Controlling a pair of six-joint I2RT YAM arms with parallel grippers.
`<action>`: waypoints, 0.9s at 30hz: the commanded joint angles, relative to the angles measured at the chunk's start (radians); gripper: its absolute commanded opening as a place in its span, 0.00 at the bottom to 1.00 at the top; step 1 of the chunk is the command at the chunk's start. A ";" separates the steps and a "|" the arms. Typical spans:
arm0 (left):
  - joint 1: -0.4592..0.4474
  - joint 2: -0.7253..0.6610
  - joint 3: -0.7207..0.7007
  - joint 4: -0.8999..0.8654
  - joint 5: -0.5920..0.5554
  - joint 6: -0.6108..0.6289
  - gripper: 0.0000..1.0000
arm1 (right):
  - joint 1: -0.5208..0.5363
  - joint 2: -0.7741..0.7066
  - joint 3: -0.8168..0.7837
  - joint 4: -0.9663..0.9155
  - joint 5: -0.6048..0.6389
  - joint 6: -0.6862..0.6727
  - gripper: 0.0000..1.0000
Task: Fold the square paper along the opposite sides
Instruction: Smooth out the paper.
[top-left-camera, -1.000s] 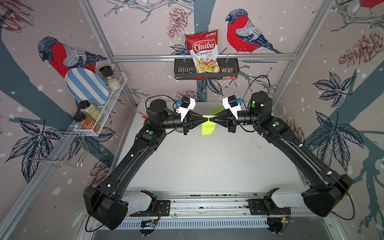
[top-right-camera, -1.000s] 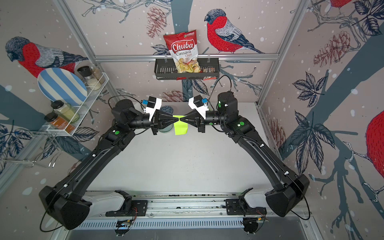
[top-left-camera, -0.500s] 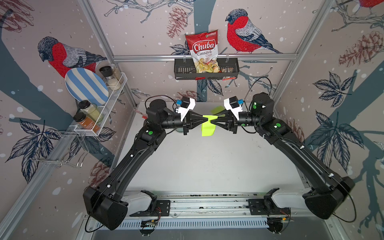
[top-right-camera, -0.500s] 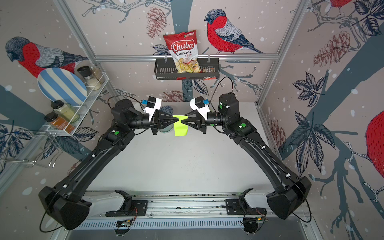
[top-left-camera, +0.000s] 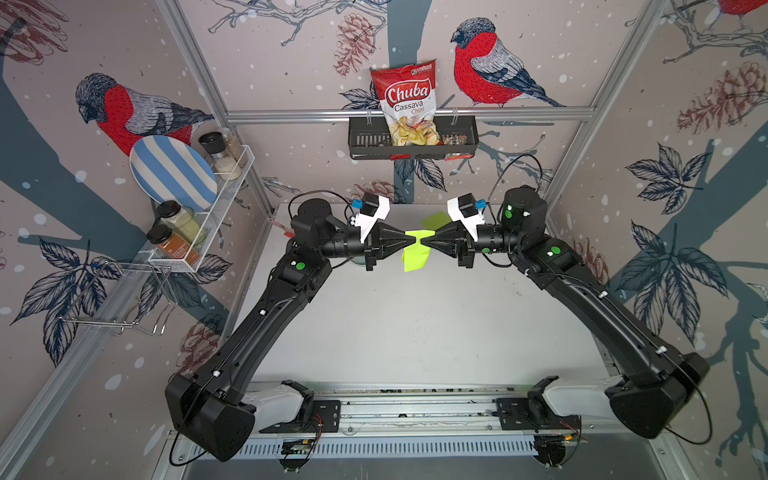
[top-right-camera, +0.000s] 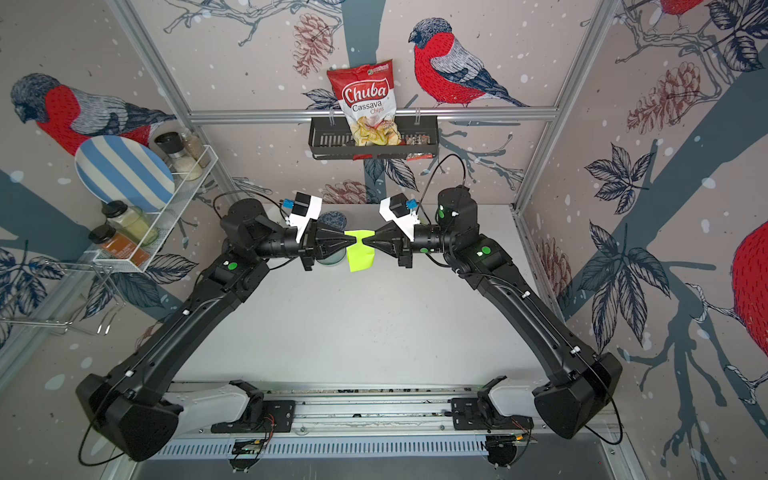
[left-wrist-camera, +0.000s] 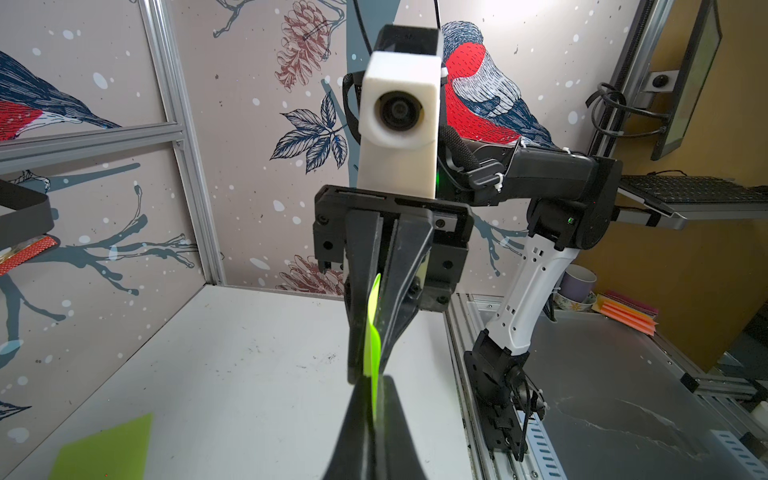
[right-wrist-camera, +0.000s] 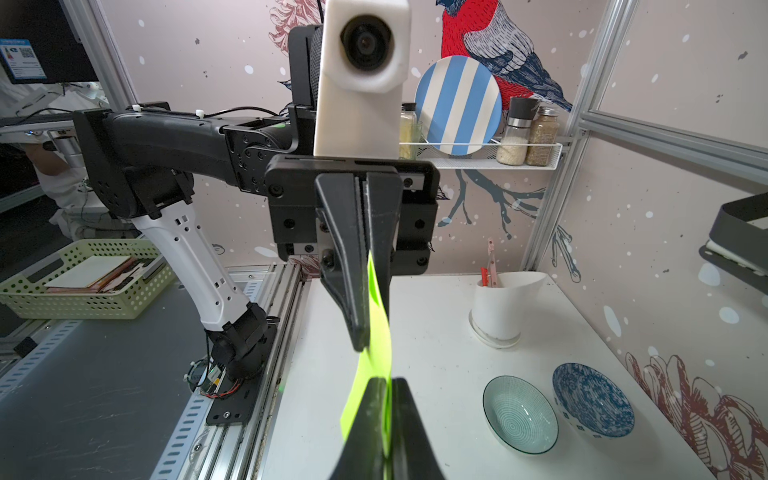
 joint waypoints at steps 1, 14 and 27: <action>0.002 -0.007 0.006 0.040 0.015 -0.009 0.00 | 0.001 -0.009 -0.006 0.012 -0.009 -0.008 0.15; 0.002 0.001 0.008 0.028 -0.005 0.004 0.00 | 0.000 -0.018 -0.013 0.006 -0.013 -0.019 0.00; 0.002 0.004 0.003 0.044 -0.007 -0.006 0.37 | 0.001 -0.016 -0.012 0.010 -0.016 -0.016 0.00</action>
